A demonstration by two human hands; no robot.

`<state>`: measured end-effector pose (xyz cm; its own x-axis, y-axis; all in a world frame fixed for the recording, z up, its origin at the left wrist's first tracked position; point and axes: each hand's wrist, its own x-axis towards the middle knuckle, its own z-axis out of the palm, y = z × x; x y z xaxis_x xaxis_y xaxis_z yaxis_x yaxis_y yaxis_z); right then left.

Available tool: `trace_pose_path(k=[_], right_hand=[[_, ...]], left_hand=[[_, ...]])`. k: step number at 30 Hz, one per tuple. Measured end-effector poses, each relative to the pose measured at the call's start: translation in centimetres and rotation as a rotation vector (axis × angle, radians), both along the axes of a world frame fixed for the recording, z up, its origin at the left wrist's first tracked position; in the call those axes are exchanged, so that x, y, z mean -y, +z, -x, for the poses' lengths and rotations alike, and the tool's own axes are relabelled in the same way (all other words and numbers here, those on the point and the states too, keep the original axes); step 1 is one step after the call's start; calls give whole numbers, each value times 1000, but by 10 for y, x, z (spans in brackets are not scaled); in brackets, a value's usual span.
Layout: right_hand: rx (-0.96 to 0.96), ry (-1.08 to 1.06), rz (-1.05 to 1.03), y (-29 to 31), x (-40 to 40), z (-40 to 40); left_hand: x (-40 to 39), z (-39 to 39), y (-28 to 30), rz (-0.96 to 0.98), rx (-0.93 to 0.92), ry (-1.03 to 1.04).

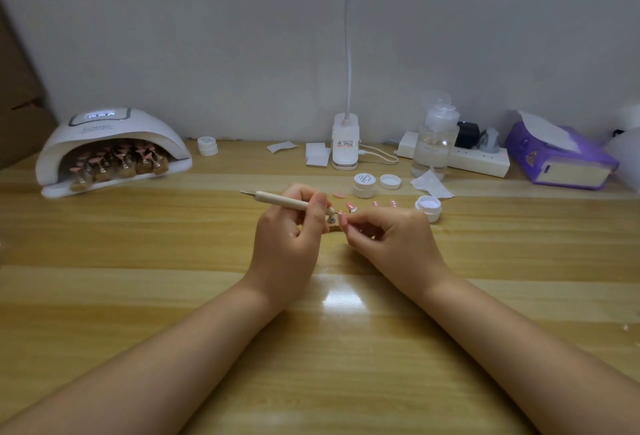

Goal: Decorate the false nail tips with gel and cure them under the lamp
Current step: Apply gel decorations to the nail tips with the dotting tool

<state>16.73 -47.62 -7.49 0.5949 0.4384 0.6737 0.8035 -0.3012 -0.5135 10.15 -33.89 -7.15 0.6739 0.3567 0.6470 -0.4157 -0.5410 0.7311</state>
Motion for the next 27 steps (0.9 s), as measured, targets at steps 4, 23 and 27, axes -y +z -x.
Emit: trace_pose_path(k=[4, 23, 27], right_hand=[[2, -3, -10, 0, -1, 0], [-19, -29, -55, -1, -2, -1], [-29, -26, -42, 0, -1, -1]], left_hand=[[0, 0, 1, 24, 9, 1], [6, 5, 10, 103, 78, -55], [3, 4, 7, 42, 21, -36]])
